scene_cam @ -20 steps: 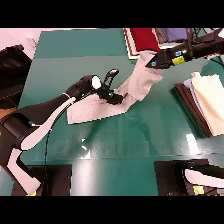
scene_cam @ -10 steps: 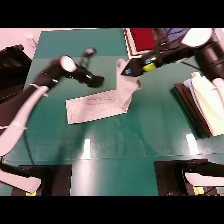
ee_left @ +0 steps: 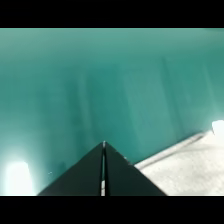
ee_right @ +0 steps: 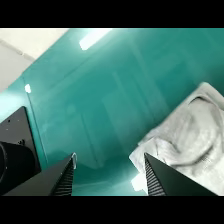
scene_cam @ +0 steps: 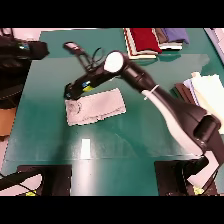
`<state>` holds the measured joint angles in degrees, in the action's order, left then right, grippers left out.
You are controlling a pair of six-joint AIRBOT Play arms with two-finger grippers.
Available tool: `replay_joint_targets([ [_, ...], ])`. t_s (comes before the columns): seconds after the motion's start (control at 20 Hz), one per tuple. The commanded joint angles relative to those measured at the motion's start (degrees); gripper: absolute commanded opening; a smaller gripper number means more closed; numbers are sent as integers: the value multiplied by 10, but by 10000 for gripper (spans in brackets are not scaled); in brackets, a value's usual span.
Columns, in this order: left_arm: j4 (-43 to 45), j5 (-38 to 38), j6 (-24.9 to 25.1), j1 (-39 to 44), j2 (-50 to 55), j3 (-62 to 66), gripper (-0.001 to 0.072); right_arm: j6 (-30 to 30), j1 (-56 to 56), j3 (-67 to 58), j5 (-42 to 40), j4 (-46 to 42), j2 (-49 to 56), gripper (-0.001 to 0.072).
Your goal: Fold the shirts.
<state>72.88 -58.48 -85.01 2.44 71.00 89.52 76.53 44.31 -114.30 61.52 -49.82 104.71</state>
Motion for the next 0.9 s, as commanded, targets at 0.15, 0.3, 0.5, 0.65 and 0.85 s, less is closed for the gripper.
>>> replay_joint_targets([
  [0.15, 6, -43, 15, -23, -24, 1, 21, 10, -57, 130, 25, -90, -69, 446],
  [0.3, 3, -46, 15, -23, -24, 1, 21, 20, -162, 258, 36, -87, -130, 448],
  [0.5, 0, -46, 15, -23, -24, 1, 21, 21, -286, 370, 42, -64, -146, 642],
  [0.65, -19, -41, 15, -23, -21, 1, 21, 11, -332, 409, 27, 10, -123, 632],
  [0.85, -39, -38, 15, -23, -18, 1, 21, -16, -318, 410, 7, 95, -63, 624],
])
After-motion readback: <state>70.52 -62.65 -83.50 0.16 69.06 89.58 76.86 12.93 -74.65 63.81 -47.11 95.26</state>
